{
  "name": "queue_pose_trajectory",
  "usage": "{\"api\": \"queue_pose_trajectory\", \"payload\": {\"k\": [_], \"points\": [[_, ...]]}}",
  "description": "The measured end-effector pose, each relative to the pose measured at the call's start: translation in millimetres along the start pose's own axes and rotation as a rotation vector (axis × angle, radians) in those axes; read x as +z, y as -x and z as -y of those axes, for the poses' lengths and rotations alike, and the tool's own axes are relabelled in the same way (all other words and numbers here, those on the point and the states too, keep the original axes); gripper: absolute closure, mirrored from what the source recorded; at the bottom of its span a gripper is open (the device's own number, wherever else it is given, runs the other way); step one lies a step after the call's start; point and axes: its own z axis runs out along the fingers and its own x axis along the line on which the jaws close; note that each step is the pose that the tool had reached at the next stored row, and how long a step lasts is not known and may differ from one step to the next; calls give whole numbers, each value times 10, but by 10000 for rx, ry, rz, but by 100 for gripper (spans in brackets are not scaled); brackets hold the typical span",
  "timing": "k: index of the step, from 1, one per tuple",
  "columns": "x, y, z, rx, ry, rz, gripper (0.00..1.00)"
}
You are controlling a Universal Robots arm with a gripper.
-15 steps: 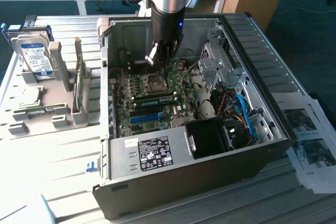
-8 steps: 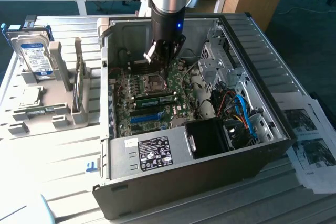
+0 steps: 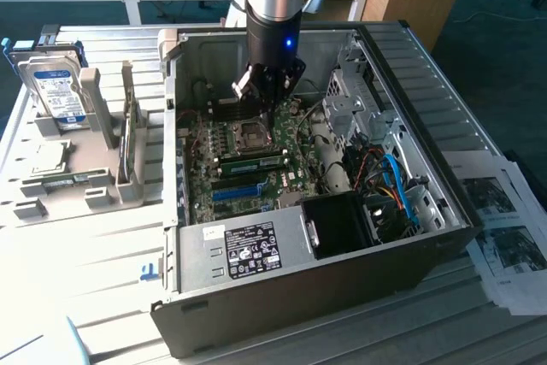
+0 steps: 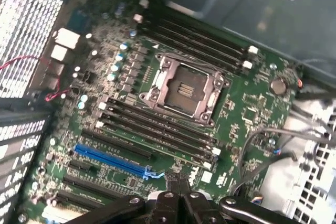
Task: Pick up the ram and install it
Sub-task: 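Press down the ram until it locks into place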
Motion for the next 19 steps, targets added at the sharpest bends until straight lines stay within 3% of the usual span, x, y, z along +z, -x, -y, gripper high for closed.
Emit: {"api": "queue_pose_trajectory", "payload": {"k": [16, 19], "points": [[4, 0, 0, 2884, -195, 64, 90], [4, 0, 0, 3155, -213, 70, 90]]}}
